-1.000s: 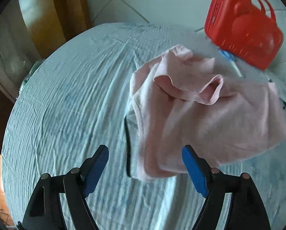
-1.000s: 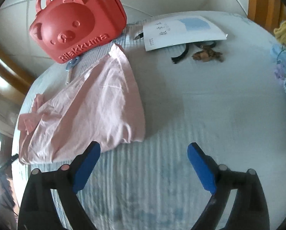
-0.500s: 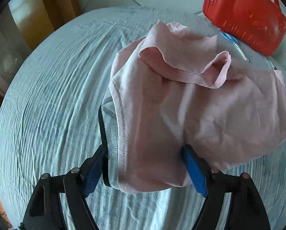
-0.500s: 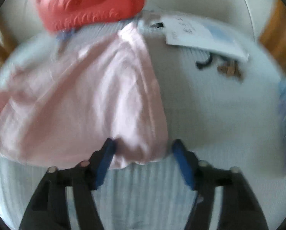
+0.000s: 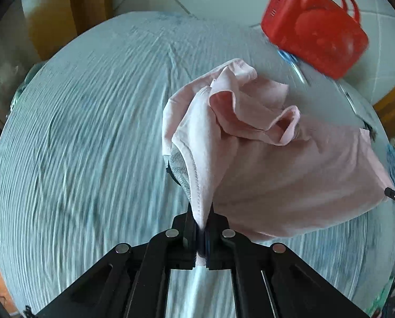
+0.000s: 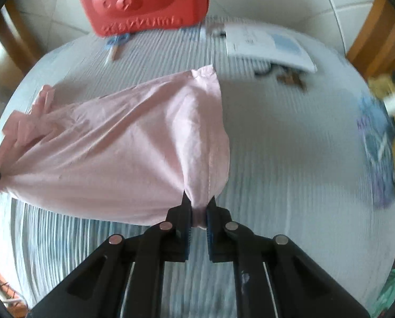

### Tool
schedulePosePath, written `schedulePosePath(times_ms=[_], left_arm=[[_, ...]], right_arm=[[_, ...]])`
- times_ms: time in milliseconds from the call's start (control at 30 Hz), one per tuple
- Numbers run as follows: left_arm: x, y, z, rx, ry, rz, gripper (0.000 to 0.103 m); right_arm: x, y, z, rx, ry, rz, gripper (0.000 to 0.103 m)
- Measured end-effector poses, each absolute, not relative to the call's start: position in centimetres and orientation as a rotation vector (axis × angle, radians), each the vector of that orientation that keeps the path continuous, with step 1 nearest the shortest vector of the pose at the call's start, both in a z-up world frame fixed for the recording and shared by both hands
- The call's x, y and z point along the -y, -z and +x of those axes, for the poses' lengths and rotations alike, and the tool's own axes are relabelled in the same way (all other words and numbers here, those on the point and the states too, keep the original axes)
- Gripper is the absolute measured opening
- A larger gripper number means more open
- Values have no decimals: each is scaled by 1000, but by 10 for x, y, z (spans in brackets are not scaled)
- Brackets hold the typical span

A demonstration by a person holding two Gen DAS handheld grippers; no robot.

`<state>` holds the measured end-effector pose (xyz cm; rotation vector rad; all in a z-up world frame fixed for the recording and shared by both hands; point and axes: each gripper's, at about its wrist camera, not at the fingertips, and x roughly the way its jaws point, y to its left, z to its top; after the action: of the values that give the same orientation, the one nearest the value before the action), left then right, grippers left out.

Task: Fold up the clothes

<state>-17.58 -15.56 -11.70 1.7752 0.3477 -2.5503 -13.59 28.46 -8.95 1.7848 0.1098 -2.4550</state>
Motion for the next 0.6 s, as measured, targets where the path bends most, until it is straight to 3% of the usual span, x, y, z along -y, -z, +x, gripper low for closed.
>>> schedulePosePath(times_ms=[267, 333, 400, 433, 500, 600], left_arm=[[135, 158, -67, -271, 2430, 1977, 7], [137, 163, -56, -257, 2411, 1968, 9], [139, 156, -50, -245, 2423, 1962, 23], [140, 148, -47, -219, 2427, 1949, 28], [146, 122, -40, -177, 2479, 1861, 49], [161, 78, -37, -191, 2566, 1679, 61]], right_arm=[[-322, 132, -24, -16, 2287, 2040, 9], [-330, 134, -10, 14, 2296, 2058, 13], [-335, 122, -1, -32, 2370, 2045, 40], [-336, 111, 1, -76, 2423, 2025, 45], [-335, 81, 5, -137, 2541, 1903, 48], [-313, 39, 3, -101, 2601, 1662, 53]])
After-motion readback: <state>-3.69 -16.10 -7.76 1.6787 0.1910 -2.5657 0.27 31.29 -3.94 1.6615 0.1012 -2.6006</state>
